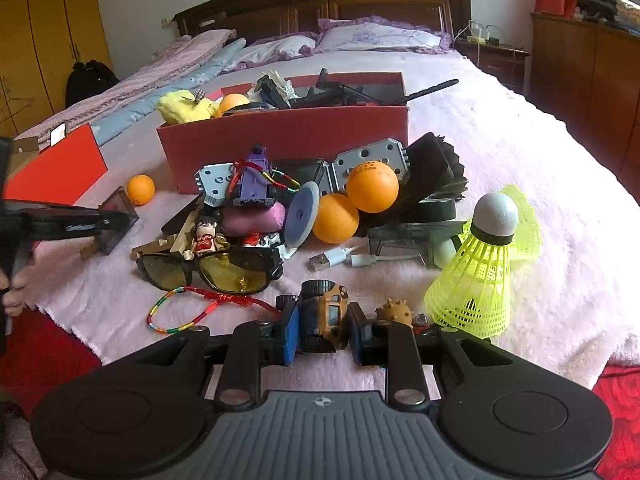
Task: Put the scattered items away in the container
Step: 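Grasp the yellow-wheeled toy car with the right tool while the left grasps a translucent case, then lift the toy car with the right tool while the left lifts the case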
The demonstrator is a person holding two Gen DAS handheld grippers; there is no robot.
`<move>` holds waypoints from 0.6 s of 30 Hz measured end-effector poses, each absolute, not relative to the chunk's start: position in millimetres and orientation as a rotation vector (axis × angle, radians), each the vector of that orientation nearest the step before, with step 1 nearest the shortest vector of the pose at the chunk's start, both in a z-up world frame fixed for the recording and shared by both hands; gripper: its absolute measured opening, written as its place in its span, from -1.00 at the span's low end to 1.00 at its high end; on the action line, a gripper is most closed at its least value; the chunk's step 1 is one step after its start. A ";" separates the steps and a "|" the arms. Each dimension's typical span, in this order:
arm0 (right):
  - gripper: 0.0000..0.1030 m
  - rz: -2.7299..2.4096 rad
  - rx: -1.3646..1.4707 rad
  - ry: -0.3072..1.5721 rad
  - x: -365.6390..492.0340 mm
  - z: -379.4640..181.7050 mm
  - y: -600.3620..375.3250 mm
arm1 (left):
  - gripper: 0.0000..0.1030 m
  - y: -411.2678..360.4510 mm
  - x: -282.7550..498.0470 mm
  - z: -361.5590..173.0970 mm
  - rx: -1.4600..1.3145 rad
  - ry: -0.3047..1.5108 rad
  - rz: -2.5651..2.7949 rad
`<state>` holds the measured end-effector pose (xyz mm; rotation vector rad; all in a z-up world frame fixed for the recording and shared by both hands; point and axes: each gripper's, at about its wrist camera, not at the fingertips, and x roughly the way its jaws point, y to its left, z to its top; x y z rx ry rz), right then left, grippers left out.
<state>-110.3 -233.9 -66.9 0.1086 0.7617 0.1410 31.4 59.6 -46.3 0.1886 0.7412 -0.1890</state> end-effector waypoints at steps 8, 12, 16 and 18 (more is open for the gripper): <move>-0.47 0.163 0.097 0.757 -122.5 -62.6 -229.8 | -0.68 34.6 -43.9 -51.0 0.358 0.757 -0.355; -0.47 0.186 0.073 0.769 -130.6 -61.3 -225.2 | -0.04 17.9 -67.7 -57.0 0.364 0.768 -0.413; -0.47 0.203 0.050 0.792 -135.2 -62.8 -222.4 | -0.01 5.7 -84.7 -52.3 0.386 0.728 -0.467; -0.35 0.213 0.044 0.808 -137.0 -64.0 -221.5 | 0.10 3.4 -89.6 -48.4 0.395 0.705 -0.464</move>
